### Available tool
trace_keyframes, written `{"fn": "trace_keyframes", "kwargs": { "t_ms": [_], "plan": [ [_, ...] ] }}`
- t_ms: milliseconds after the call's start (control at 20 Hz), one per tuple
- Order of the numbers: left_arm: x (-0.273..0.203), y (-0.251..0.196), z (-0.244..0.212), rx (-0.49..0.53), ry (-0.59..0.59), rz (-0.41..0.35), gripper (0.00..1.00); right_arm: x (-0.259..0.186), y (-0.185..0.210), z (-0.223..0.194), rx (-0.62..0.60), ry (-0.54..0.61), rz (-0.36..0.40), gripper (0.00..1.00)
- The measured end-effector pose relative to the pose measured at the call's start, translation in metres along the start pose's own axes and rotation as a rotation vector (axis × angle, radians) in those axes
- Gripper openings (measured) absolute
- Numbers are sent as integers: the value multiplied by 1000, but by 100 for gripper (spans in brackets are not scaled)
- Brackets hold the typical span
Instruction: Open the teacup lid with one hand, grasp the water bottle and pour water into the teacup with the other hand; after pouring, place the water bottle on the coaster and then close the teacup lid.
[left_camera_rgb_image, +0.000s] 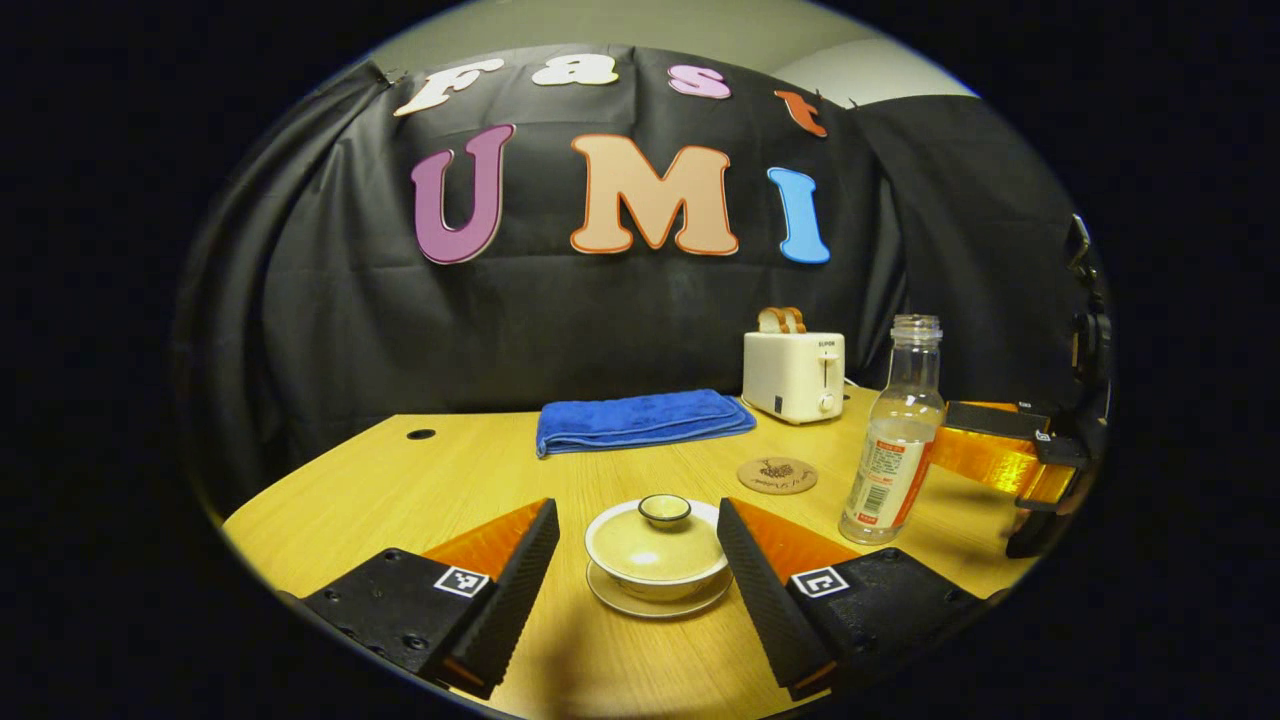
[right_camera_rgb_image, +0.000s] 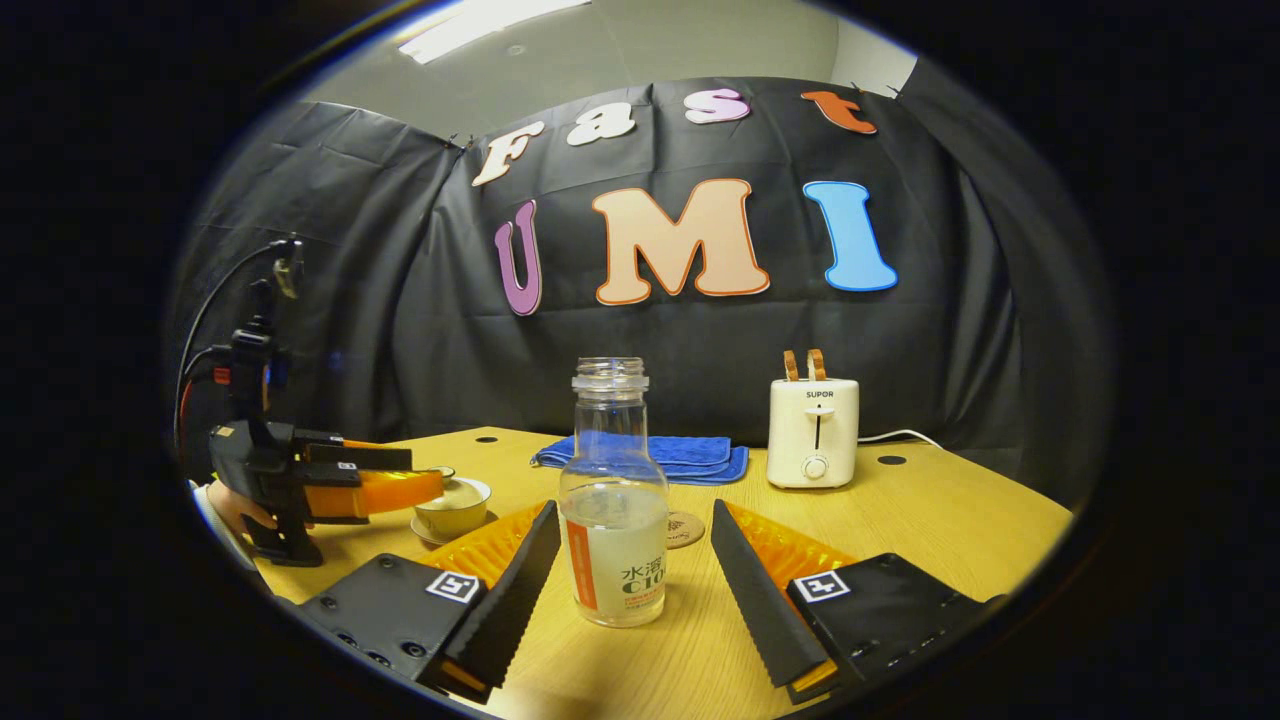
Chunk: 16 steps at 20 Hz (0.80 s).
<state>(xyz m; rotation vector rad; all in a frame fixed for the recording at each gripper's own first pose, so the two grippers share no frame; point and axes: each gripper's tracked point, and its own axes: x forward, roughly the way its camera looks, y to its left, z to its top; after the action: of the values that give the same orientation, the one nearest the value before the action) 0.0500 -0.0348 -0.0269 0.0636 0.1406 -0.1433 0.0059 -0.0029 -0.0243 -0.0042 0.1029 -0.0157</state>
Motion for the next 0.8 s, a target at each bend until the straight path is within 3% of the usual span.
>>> {"fn": "trace_keyframes", "kwargs": {
  "t_ms": [150,250,800],
  "plan": [
    [12,-2,-8,10,58,-7,91,0,0,-1,0,-1,0,96],
    [15,-4,-6,20,60,-12,84,1,1,0,0,-1,0,96],
    [25,-3,-3,55,52,-20,73,1,1,-1,0,-2,2,95]
  ]
}}
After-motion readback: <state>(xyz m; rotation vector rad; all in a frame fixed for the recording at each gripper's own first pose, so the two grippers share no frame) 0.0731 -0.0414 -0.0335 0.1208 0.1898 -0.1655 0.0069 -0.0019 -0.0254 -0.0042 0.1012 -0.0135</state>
